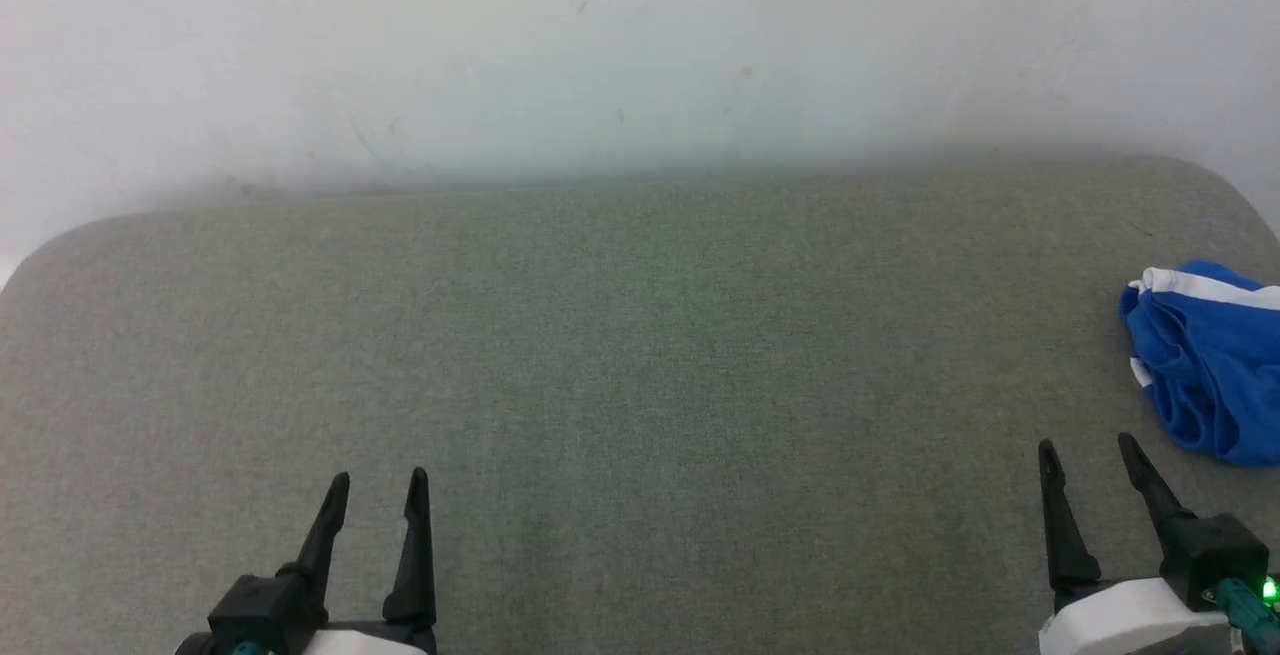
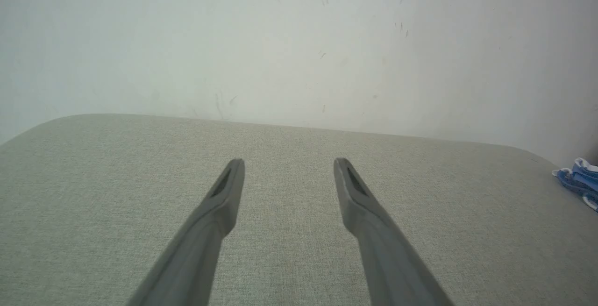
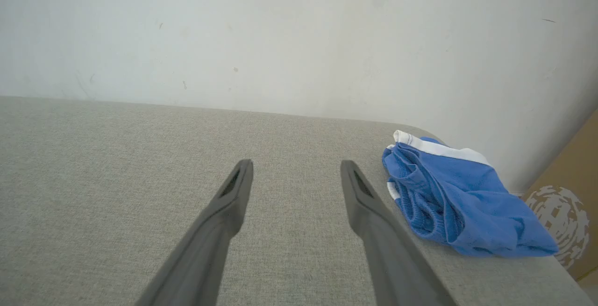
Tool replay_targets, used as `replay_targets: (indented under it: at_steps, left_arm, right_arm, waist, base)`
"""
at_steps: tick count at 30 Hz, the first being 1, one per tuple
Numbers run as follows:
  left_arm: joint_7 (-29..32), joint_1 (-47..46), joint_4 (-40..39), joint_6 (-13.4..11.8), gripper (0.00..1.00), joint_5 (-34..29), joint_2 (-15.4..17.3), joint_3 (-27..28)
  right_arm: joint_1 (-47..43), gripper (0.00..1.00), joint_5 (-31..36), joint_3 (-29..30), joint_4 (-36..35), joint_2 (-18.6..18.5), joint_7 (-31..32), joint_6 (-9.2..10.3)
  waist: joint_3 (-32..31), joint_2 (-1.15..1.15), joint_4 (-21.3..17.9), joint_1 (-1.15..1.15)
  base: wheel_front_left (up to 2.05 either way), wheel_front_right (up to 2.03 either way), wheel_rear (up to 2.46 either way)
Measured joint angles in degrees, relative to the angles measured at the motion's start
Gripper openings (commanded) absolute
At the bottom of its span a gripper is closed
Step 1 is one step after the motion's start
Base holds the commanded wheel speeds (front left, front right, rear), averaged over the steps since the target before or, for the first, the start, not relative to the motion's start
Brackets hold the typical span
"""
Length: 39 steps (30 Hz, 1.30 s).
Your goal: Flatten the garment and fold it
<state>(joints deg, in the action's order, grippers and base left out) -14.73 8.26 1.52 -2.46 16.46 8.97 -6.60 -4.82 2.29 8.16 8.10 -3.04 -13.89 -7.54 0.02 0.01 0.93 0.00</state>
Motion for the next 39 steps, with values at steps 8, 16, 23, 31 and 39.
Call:
replay_targets:
  at_steps: [8,16,23,31,39]
  left_arm:
    - [0.0,0.0,0.1,1.9,1.00,-0.4,-1.3,1.8]
    - [0.1,0.0,0.1,1.9,0.00,-0.3,-1.4,1.7]
    - [0.9,-0.1,0.1,1.9,0.00,-0.6,-1.5,1.8]
    - [1.9,-0.2,0.1,1.9,0.00,-2.0,-1.7,2.0]
    - [2.7,-0.5,0.0,1.9,0.00,-3.0,-2.1,2.3]
  right_arm:
    - [0.0,1.00,0.0,0.2,0.1,0.0,-0.3,0.00]
    - [0.0,0.00,0.0,0.1,0.1,0.0,-0.2,0.00]
    - [0.0,0.00,0.0,-0.3,-0.1,0.0,0.7,-0.01]
    - [0.1,0.00,0.0,-0.8,-0.7,0.0,1.4,-0.01]
    - [0.2,0.00,-0.1,-1.3,-1.2,0.0,2.4,-0.01]
  waist:
    - [0.9,0.00,0.3,0.00]
    - [0.9,0.00,0.3,0.01]
    - [0.9,0.00,0.2,0.01]
    - [0.8,-0.01,0.2,0.01]
    - [0.7,-0.01,0.1,0.01]
  base:
    - [0.00,0.00,0.00]
    - [0.00,0.00,0.00]
    - [0.00,0.00,0.00]
    - [0.00,0.00,0.00]
    - [0.00,0.00,0.00]
